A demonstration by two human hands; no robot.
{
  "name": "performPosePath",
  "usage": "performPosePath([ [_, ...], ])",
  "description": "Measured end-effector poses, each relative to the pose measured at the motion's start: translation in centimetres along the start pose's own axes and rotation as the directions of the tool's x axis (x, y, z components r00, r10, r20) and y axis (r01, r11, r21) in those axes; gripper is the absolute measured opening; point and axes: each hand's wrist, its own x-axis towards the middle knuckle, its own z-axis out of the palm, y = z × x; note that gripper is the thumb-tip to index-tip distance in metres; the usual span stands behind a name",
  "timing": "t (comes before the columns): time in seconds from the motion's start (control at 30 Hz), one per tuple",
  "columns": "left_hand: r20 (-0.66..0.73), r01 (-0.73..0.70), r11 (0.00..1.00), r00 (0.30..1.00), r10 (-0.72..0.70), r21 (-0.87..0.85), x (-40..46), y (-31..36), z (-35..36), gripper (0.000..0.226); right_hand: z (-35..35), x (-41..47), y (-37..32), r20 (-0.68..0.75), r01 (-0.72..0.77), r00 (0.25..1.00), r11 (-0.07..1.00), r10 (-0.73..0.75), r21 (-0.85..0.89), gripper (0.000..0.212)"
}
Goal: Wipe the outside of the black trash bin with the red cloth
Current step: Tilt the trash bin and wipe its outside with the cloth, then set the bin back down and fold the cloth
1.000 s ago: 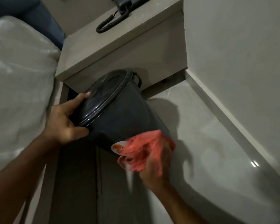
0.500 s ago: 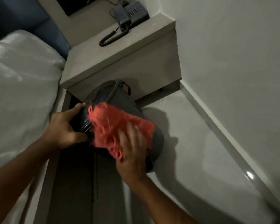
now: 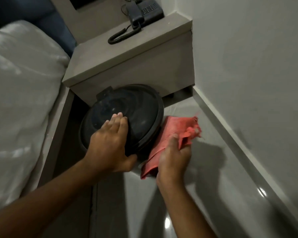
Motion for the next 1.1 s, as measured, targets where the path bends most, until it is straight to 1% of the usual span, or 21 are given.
performPosePath([
  [0.03,-0.002,-0.008,0.999,1.000,0.008,0.032,0.0,-0.2,0.2,0.108,0.1,-0.3,-1.6,-0.022,-0.017,1.000,0.997,0.019,0.077,0.016],
  [0.1,0.009,-0.053,0.991,0.999,0.052,0.124,0.5,-0.5,-0.3,0.109,0.4,-0.9,-5.6,-0.061,0.015,0.998,0.990,-0.007,0.138,0.023],
  [0.17,0.195,-0.176,0.951,0.972,0.128,0.252,1.4,-0.6,-2.5,0.108,1.3,-1.4,-10.4,-0.085,0.067,0.995,0.981,-0.052,0.184,0.020],
  [0.2,0.242,-0.247,0.925,0.954,0.179,0.288,2.1,-0.4,-3.6,0.102,1.6,-1.6,-12.4,-0.056,0.067,0.997,0.971,-0.056,0.228,0.015],
  [0.23,0.247,-0.278,0.927,0.944,0.216,0.252,2.7,-0.5,-4.9,0.091,2.2,-1.9,-14.5,-0.004,0.040,0.999,0.969,-0.040,0.242,0.011],
  [0.27,0.209,-0.279,0.949,0.947,0.245,0.150,3.3,-0.9,-6.6,0.080,3.3,-2.0,-16.4,0.059,-0.005,0.998,0.964,-0.011,0.267,0.012],
  [0.3,0.165,-0.222,0.975,0.961,0.223,-0.029,4.0,-1.8,-9.1,0.072,5.5,-2.4,-18.7,0.129,-0.077,0.991,0.955,0.041,0.287,0.013],
  [0.33,0.161,-0.078,0.950,0.978,0.131,-0.302,4.6,-2.4,-11.6,0.064,7.4,-3.1,-20.7,0.207,-0.156,0.974,0.937,0.093,0.313,0.015],
  [0.37,0.219,0.137,0.793,0.976,-0.004,-0.594,5.4,-3.4,-14.4,0.055,9.6,-4.1,-22.9,0.279,-0.246,0.948,0.912,0.156,0.327,0.019],
  [0.4,0.331,0.340,0.461,0.938,-0.104,-0.820,6.2,-4.6,-17.0,0.050,11.7,-5.0,-24.9,0.333,-0.313,0.921,0.891,0.202,0.327,0.022],
  [0.43,0.458,0.464,0.020,0.879,-0.129,-0.886,7.0,-5.9,-19.6,0.053,14.0,-6.0,-26.8,0.382,-0.365,0.894,0.876,0.235,0.316,0.024],
  [0.47,0.553,0.489,-0.367,0.828,-0.090,-0.792,7.6,-7.2,-22.2,0.062,16.2,-7.2,-28.3,0.427,-0.407,0.866,0.862,0.259,0.303,0.024],
  [0.5,0.585,0.449,-0.608,0.811,-0.031,-0.655,8.2,-8.9,-25.2,0.070,18.6,-8.7,-29.7,0.446,-0.441,0.845,0.855,0.295,0.271,0.023],
  [0.53,0.579,0.410,-0.708,0.815,0.002,-0.575,8.8,-10.4,-27.9,0.071,20.8,-10.2,-30.9,0.465,-0.469,0.824,0.851,0.324,0.238,0.024],
  [0.57,0.565,0.374,-0.753,0.825,0.004,-0.542,9.2,-11.7,-30.3,0.066,22.6,-11.7,-31.9,0.478,-0.489,0.806,0.847,0.348,0.207,0.027],
  [0.63,0.579,0.347,-0.738,0.812,-0.072,-0.579,10.5,-14.7,-35.1,0.046,26.5,-14.2,-33.9,0.508,-0.533,0.762,0.835,0.401,0.140,0.036],
  [0.7,0.601,0.341,-0.646,0.766,-0.230,-0.683,11.5,-17.0,-36.9,0.037,28.6,-15.1,-35.0,0.529,-0.513,0.751,0.853,0.395,0.090,0.040],
  [0.77,0.584,0.391,-0.494,0.741,-0.332,-0.777,13.1,-19.9,-38.3,0.035,30.9,-14.5,-36.6,0.492,-0.450,0.785,0.892,0.377,0.034,0.051],
  [0.87,0.531,0.427,-0.328,0.762,-0.370,-0.842,15.6,-22.6,-38.5,0.037,32.8,-11.7,-37.6,0.422,-0.311,0.850,0.947,0.317,-0.085,0.060],
  [0.97,0.516,0.449,-0.255,0.767,-0.381,-0.856,19.1,-24.1,-36.2,0.038,34.5,-7.7,-37.3,0.510,-0.272,0.800,0.949,0.316,-0.161,0.038],
  [1.1,0.554,0.494,-0.249,0.735,-0.391,-0.833,23.5,-25.9,-31.1,0.039,37.7,-1.8,-35.6,0.575,-0.334,0.712,0.914,0.403,-0.228,0.036],
])
